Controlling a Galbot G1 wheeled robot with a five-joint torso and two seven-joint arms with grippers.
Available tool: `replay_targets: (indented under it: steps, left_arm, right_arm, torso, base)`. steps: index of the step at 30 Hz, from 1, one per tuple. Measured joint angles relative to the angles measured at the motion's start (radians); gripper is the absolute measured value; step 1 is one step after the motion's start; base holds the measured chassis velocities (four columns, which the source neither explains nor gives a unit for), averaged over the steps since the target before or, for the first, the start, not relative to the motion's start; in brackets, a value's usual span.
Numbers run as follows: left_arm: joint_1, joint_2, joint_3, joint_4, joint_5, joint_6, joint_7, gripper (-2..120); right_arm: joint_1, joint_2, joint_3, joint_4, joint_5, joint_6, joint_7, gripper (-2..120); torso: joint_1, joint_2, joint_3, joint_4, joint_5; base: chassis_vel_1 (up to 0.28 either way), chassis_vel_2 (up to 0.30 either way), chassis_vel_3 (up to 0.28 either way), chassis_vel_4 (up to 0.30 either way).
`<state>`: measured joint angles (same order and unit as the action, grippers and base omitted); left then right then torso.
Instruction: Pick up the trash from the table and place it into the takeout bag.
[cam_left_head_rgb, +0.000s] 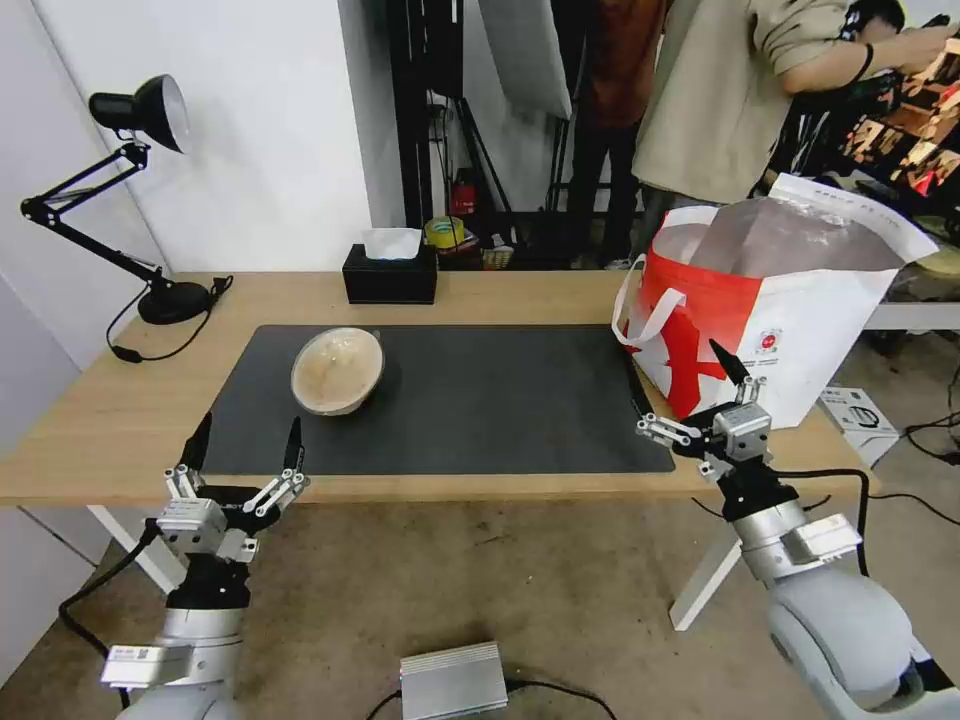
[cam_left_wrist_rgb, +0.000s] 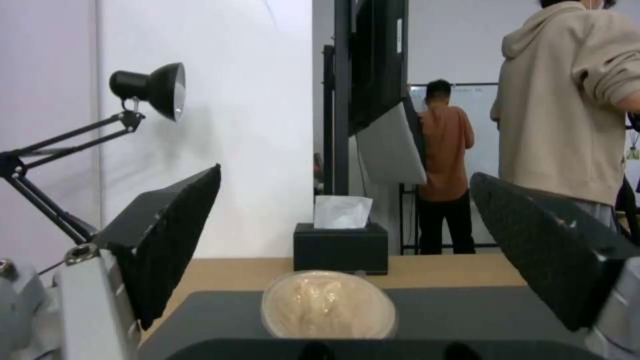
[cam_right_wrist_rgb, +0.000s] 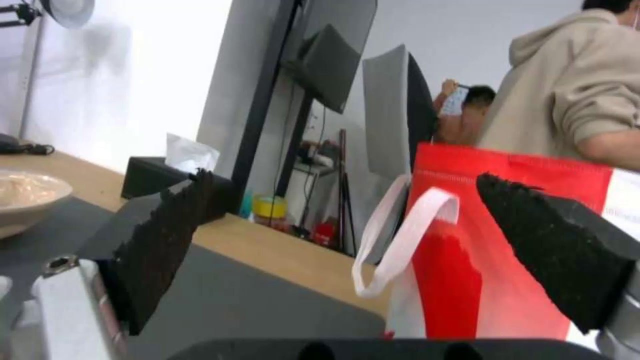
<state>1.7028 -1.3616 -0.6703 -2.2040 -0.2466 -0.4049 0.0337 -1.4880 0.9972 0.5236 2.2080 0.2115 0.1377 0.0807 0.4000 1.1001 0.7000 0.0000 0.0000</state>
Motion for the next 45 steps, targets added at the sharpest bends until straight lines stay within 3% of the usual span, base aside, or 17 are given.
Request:
replay_targets:
  steps: [18,45]
  left_arm:
    - [-0.006,-0.002,0.005,0.009,0.0,0.001,0.0,100]
    - [-0.028,0.018,0.019,0.036,0.007,0.009,0.002,100]
  right_arm:
    - [-0.074,0.093,-0.011,-0.014,-0.116,0.034,-0.047,100]
    - [-0.109,0.136,-0.018,-0.02,-0.18,0.052,-0.06,100]
  torso:
    - [0.0,0.0,0.0,0.0,0.0]
    - [0.0,0.0,0.0,0.0,0.0]
  base:
    - [0.0,0.0,0.0,0.0]
    - [0.0,0.0,0.0,0.0]
